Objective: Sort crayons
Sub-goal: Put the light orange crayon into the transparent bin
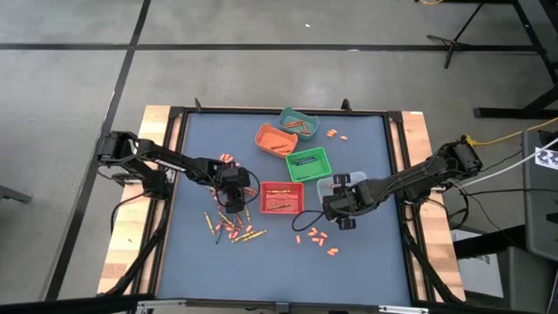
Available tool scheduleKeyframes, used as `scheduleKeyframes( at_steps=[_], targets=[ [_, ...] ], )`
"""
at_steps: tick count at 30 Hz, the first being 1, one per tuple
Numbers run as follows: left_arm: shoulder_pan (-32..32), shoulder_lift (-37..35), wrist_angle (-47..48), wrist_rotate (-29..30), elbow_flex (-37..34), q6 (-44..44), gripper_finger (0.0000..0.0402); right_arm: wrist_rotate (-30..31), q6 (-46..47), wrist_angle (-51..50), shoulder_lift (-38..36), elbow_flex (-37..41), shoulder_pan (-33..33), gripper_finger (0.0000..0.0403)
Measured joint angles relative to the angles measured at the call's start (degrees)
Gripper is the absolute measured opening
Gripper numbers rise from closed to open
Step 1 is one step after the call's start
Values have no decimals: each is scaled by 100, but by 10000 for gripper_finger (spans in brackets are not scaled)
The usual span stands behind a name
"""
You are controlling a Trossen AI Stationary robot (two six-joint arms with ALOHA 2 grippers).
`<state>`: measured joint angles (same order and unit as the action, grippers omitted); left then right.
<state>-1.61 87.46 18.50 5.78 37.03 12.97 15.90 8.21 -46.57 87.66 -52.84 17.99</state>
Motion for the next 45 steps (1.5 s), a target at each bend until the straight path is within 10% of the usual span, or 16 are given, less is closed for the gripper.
scheduleKeyframes(
  at_steps=[22,45],
  targets=[
    [0,17,-241,9,-43,14,5,-2,199,-371,-910,-13,-1,145],
    [-212,37,-188,575,1417,42,5,11,-271,1754,-1799,-13,-1,145]
  ],
)
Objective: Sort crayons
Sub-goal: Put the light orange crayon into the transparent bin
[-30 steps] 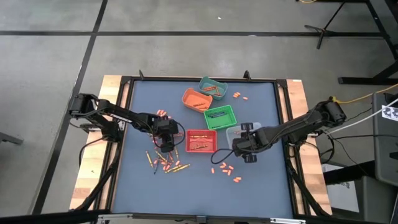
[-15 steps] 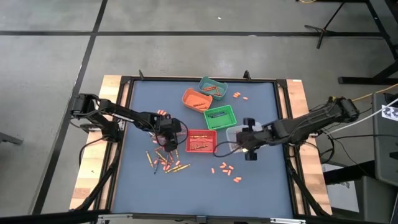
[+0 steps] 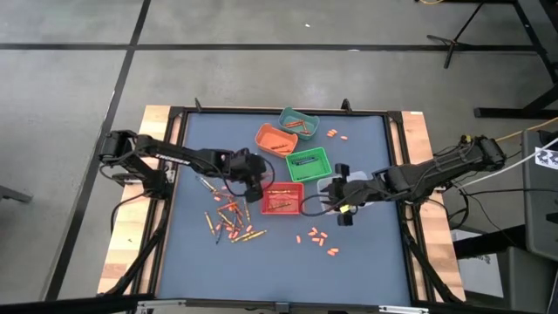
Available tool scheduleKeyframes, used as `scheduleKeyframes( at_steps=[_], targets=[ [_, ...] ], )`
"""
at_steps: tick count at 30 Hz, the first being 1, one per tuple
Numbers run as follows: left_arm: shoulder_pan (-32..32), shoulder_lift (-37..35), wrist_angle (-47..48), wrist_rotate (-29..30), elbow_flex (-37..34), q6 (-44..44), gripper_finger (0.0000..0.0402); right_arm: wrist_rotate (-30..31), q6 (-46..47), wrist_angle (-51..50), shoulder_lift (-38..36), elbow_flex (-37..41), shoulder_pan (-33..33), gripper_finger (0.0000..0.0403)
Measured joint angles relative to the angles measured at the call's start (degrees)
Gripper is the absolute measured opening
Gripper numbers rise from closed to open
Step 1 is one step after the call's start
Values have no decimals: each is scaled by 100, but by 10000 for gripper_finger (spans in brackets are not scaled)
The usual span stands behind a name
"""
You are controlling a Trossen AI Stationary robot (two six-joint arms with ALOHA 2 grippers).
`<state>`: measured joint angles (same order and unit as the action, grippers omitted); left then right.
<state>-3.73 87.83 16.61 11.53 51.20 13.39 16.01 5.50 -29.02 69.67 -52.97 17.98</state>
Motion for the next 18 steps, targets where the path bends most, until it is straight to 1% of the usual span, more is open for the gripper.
scheduleKeyframes(
  at_steps=[3,5,9,12,18],
  targets=[
    [-51,-2,-215,4,181,-26,5,72,-5,167,0,0,0,145],
    [-52,-2,-470,1,272,-31,5,259,-12,325,0,0,0,145],
    [-10,-4,-1370,-161,319,-49,5,800,-11,688,0,0,0,145],
    [52,-4,-2037,-387,319,-256,5,1102,-10,962,2,0,0,145],
    [252,-4,-2992,-503,319,-694,5,1250,-9,1472,2,0,0,145]
  ],
)
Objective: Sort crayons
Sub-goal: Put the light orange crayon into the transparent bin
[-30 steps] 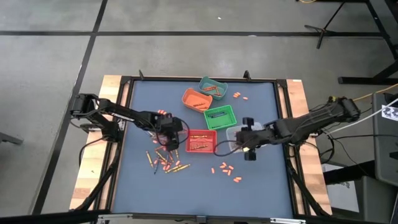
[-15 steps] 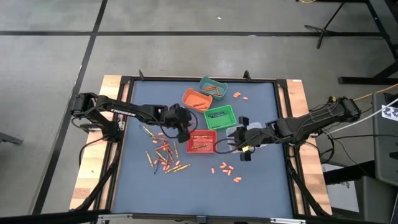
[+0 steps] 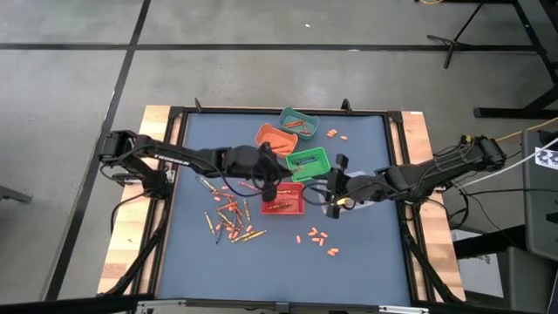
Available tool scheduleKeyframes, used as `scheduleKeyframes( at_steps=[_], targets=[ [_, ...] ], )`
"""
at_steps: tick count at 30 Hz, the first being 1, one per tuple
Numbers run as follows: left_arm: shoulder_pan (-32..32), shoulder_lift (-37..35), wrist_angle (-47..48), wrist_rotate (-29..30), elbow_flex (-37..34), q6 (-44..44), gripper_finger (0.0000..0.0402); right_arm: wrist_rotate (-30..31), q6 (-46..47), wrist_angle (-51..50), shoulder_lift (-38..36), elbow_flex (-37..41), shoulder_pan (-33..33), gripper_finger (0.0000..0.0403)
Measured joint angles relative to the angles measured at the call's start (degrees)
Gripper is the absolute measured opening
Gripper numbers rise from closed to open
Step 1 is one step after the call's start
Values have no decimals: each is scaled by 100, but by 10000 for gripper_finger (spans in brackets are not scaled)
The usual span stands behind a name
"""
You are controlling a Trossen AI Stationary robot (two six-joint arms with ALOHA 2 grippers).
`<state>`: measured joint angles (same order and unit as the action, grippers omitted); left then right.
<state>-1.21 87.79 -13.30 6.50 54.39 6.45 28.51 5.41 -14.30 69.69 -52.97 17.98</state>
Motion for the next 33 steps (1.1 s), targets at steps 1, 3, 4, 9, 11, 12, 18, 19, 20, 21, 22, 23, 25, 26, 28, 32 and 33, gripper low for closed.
scheduleKeyframes(
  at_steps=[1,3,4,9,11,12,18,19,20,21,22,23,25,26,28,32,33],
  targets=[
    [40,-1,-111,0,0,-72,5,0,1,92,0,0,0,145],
    [110,-2,-321,0,0,-150,5,0,-4,267,0,0,0,145],
    [143,-2,-407,0,0,-198,5,0,-38,355,0,0,0,145],
    [322,-7,-897,1,0,-376,5,2,-290,769,0,0,0,145],
    [399,-7,-1035,1,0,-537,5,0,-300,916,0,0,0,145],
    [435,-7,-1099,1,0,-605,5,0,-331,1006,0,0,0,145],
    [609,-9,-1203,-1,2,-1086,5,-127,-760,1446,2,0,-1,145],
    [632,-9,-1202,0,2,-1144,5,-201,-814,1508,2,0,-1,145],
    [652,-9,-1202,1,2,-1156,5,-296,-892,1558,2,0,-1,145],
    [668,-9,-1204,0,2,-1158,5,-390,-984,1607,2,0,0,145],
    [680,-9,-1202,1,2,-1158,5,-487,-1061,1645,2,0,-2,145],
    [692,-9,-1200,0,2,-1160,5,-612,-1165,1679,2,0,0,145],
    [697,-9,-1200,-2,2,-1160,5,-831,-1219,1753,2,0,0,145],
    [697,-9,-1202,-18,2,-1171,5,-914,-1220,1772,2,0,0,145],
    [697,-9,-1197,-17,2,-1173,5,-973,-1216,1772,2,0,0,145],
    [695,-9,-1197,-7,2,-1173,5,-996,-1215,1767,2,0,-2,131],
    [695,-9,-1197,-7,2,-1173,5,-996,-1215,1767,2,0,-2,123]
  ],
)
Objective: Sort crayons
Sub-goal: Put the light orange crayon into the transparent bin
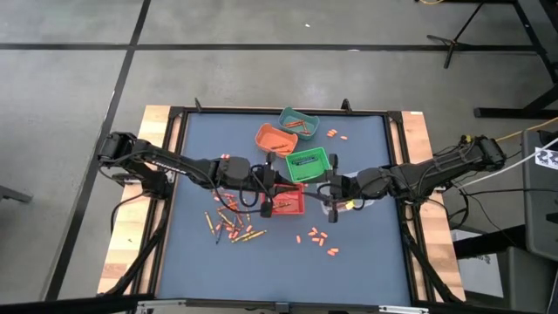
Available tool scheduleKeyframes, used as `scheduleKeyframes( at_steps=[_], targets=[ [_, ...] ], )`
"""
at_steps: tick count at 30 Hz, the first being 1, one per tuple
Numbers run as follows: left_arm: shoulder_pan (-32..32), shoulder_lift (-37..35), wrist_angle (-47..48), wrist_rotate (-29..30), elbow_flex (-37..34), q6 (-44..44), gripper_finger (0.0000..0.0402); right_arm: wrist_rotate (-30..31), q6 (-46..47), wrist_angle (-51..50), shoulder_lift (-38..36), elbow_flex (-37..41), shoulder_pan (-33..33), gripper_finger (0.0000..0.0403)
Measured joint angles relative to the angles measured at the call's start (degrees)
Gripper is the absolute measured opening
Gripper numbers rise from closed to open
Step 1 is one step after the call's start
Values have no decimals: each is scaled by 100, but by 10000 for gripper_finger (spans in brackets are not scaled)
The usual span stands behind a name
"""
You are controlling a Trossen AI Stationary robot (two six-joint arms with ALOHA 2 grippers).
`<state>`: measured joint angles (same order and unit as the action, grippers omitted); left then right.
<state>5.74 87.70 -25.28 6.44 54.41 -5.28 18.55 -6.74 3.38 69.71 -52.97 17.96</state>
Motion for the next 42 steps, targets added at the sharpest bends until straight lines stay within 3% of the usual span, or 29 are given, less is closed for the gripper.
scheduleKeyframes(
  at_steps=[11,19,26,42],
  targets=[
    [2,0,17,-22,0,-2,5,28,0,-5,0,0,-2,13],
    [-2,0,60,30,0,28,27,149,0,-153,0,0,0,30],
    [-11,-2,424,48,9,66,71,178,54,-777,4,0,2,12],
    [-11,-2,1360,216,9,72,77,188,1001,-3880,4,0,2,22]
  ],
)
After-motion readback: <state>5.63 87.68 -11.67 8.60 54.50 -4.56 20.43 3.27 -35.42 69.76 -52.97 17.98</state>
